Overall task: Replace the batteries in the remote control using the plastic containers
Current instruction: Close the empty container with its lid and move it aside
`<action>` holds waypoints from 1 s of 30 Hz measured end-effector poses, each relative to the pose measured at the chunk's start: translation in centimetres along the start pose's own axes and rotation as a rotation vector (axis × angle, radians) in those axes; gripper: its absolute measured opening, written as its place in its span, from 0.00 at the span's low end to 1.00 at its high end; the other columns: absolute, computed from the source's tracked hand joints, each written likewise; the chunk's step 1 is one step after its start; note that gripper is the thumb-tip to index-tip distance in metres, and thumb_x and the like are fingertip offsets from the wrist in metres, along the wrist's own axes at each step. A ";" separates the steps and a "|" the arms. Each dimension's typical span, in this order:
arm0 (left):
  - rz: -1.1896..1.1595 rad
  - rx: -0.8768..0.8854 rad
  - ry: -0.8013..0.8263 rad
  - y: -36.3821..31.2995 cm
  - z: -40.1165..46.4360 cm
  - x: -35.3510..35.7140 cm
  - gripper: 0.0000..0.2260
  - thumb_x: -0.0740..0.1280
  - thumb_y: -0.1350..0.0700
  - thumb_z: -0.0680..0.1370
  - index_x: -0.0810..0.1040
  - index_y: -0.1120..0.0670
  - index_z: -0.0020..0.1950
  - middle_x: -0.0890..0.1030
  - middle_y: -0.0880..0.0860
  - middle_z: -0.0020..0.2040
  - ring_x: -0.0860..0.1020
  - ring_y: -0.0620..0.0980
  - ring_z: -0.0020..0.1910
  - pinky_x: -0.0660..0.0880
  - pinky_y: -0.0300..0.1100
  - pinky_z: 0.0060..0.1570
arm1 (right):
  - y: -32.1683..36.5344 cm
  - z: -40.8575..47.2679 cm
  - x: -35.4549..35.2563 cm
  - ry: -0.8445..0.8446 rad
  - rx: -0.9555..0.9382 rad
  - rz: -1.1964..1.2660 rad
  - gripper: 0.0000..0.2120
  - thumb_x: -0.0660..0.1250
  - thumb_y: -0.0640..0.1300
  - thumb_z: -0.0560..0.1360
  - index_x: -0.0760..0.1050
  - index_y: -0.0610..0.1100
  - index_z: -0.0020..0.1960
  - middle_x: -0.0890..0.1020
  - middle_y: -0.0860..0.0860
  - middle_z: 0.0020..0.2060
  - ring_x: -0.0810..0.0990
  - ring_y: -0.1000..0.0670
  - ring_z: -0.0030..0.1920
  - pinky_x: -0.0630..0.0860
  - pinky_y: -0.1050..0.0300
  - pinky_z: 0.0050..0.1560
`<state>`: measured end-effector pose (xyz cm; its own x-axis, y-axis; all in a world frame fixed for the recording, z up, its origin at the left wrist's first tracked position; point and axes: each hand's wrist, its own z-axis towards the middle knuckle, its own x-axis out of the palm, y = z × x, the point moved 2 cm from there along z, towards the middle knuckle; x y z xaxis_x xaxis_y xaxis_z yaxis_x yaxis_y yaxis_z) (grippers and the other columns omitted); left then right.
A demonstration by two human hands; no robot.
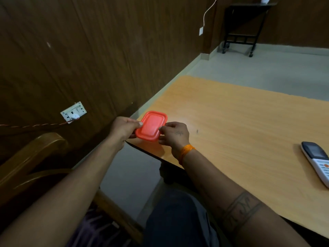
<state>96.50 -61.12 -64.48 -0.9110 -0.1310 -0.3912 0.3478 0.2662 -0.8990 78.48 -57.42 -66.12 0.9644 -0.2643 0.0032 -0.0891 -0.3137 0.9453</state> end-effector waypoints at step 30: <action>-0.208 0.228 -0.113 -0.5 -0.6 -1.7 0.22 0.76 0.58 0.77 0.79 0.53 0.70 0.84 0.52 0.63 0.83 0.47 0.59 0.81 0.47 0.58 | -1.5 0.0 -2.4 -0.105 -0.249 -0.206 0.19 0.69 0.61 0.74 0.83 0.49 0.56 0.86 0.51 0.47 0.86 0.47 0.48 0.87 0.42 0.45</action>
<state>97.73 -60.51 -63.22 -0.9419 -0.2682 -0.2024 0.2090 0.0039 -0.9779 76.29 -56.32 -67.52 0.9236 -0.3155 -0.2177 0.1812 -0.1411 0.9733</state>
